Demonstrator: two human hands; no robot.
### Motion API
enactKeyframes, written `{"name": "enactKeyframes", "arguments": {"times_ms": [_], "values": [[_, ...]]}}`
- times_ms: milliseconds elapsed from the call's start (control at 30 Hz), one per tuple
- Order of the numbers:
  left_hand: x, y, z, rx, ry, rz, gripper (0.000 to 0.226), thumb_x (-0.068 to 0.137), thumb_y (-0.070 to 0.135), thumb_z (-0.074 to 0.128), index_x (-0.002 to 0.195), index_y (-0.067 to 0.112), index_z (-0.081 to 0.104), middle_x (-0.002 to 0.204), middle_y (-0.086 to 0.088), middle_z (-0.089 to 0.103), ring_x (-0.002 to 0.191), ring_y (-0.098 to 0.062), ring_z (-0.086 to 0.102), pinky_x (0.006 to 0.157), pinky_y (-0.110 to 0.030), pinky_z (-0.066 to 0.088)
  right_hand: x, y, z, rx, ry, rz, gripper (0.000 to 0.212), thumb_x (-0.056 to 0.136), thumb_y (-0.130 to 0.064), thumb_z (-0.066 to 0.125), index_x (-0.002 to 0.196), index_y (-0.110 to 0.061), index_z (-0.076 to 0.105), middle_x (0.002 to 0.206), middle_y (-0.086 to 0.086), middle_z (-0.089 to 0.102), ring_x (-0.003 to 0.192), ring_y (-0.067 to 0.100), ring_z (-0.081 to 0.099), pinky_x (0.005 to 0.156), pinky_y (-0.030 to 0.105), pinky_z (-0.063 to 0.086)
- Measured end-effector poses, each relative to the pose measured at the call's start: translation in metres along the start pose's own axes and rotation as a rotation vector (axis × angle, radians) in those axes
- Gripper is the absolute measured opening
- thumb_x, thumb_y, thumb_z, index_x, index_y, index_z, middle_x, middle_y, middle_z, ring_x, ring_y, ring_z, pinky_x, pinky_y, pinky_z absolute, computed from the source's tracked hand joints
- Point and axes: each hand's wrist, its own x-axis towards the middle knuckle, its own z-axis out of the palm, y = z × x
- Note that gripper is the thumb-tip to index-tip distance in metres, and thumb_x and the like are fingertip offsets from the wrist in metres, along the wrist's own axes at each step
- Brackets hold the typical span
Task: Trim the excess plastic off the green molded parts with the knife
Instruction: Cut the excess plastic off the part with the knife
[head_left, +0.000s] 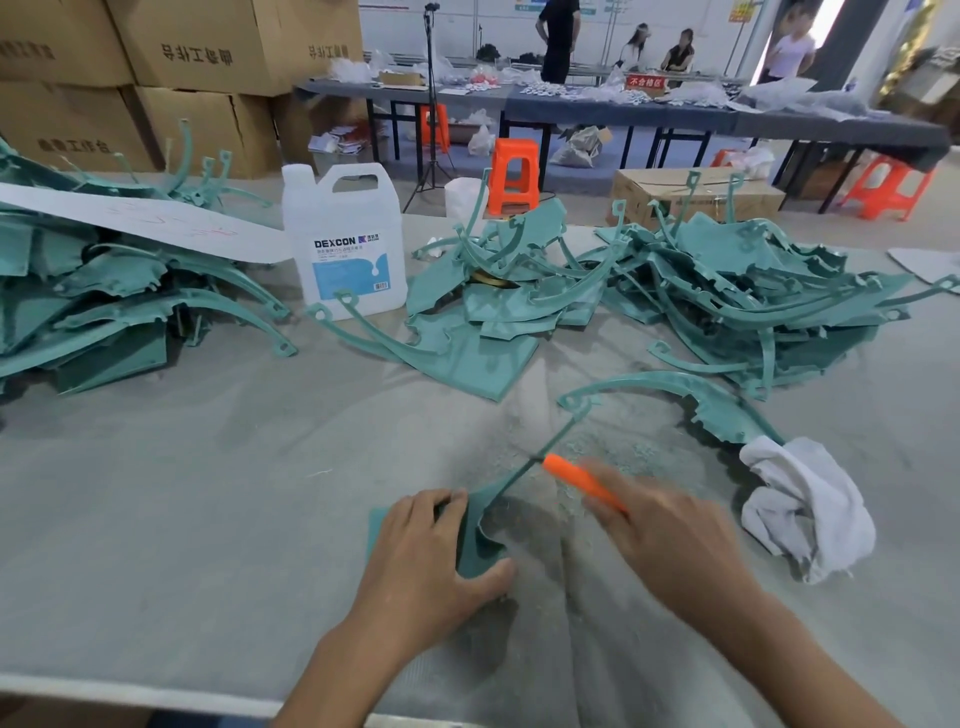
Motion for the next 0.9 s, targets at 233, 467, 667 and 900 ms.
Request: {"name": "enactKeyframes", "arguments": {"times_ms": [233, 467, 667, 900], "values": [[-0.002, 0.005, 0.000, 0.030, -0.033, -0.034, 0.103, 0.072, 0.092, 0.028, 0.152, 0.027, 0.036, 0.145, 0.009, 0.038, 0.134, -0.013, 0.028, 0.118, -0.029, 0.020, 0.009, 0.005, -0.018, -0.070, 0.201, 0.109, 0.050, 0.099, -0.058, 0.035, 0.145, -0.044, 0.044, 0.088, -0.004, 0.066, 0.073, 0.029, 0.068, 0.057, 0.036, 0.050], [-0.004, -0.004, -0.013, 0.182, -0.272, -0.054, 0.128, 0.051, 0.109, 0.004, 0.158, 0.038, 0.004, 0.156, 0.007, 0.012, 0.146, -0.019, 0.004, 0.118, -0.053, -0.004, -0.003, 0.000, -0.012, 0.006, 0.159, 0.147, 0.049, 0.099, -0.057, 0.033, 0.145, -0.041, 0.043, 0.089, -0.002, 0.064, 0.074, 0.029, 0.067, 0.057, 0.038, 0.050], [-0.002, 0.003, -0.030, 0.265, -0.272, -0.059, 0.123, 0.044, 0.105, 0.031, 0.149, 0.044, 0.014, 0.149, 0.005, 0.020, 0.138, -0.021, 0.014, 0.105, -0.051, 0.025, -0.002, 0.013, -0.005, -0.002, 0.106, 0.198, 0.045, 0.101, -0.058, 0.033, 0.143, -0.044, 0.041, 0.092, -0.004, 0.064, 0.083, 0.028, 0.068, 0.066, 0.039, 0.052], [0.003, 0.022, -0.037, 0.440, -0.168, -0.006, 0.113, 0.043, 0.100, 0.033, 0.132, 0.031, 0.042, 0.131, 0.002, 0.038, 0.123, -0.023, 0.028, 0.085, -0.044, 0.026, -0.030, -0.010, 0.017, 0.289, -0.035, 0.077, 0.041, 0.101, -0.058, 0.037, 0.141, -0.051, 0.041, 0.104, -0.017, 0.066, 0.097, 0.014, 0.065, 0.073, 0.032, 0.043]]}}
